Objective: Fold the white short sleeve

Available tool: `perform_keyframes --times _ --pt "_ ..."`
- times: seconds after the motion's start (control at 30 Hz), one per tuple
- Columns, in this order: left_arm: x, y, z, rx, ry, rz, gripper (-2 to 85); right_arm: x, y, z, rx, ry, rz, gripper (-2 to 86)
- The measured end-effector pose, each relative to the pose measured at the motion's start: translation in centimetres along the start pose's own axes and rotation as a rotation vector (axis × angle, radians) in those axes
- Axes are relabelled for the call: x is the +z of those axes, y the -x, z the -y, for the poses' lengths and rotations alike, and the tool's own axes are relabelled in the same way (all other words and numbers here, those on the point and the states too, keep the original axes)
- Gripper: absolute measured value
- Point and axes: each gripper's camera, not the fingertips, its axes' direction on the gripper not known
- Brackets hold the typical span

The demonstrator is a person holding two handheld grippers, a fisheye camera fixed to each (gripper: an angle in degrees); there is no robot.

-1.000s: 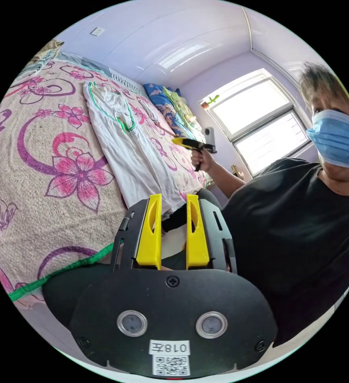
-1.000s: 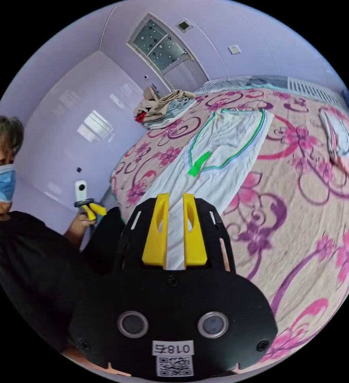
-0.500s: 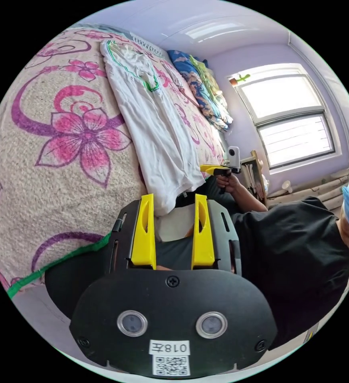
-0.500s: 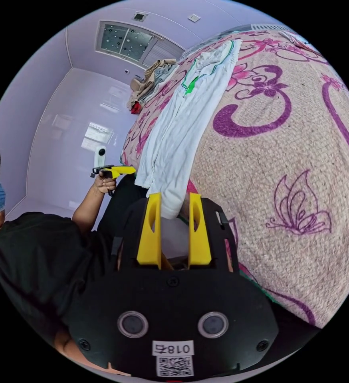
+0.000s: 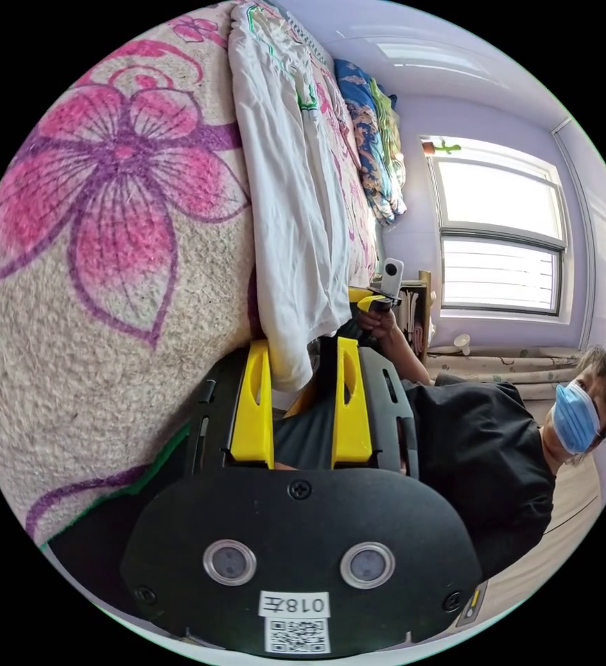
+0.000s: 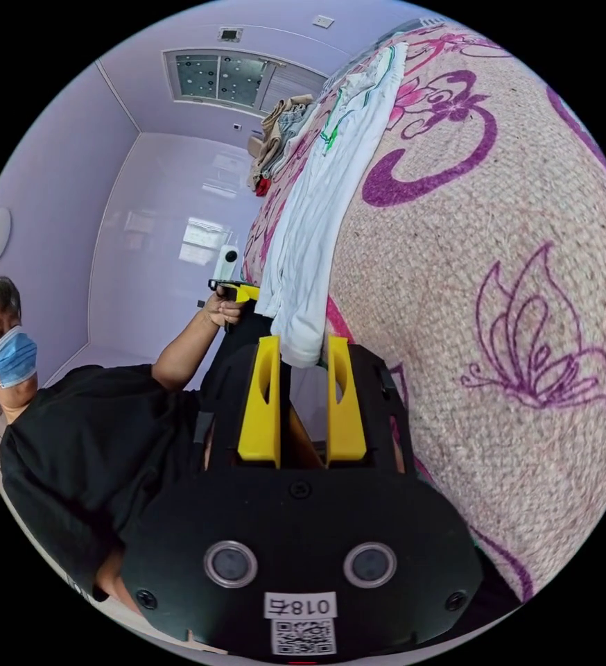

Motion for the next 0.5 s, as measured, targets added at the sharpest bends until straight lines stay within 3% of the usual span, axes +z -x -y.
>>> perform_keyframes --times 0.23,0.33,0.5 --pt "0.2 2.1 2.5 -0.013 0.027 -0.077 11.9 -0.1 -1.1 0.8 0.027 0.010 0.111 8.7" --pt "0.8 2.8 3.4 -0.017 0.068 -0.065 6.9 0.3 -0.9 1.3 0.028 0.020 0.095 3.0" --pt "1.0 2.6 3.9 0.046 0.077 -0.068 -0.2 -1.7 0.2 0.7 0.024 -0.004 0.053 0.6"
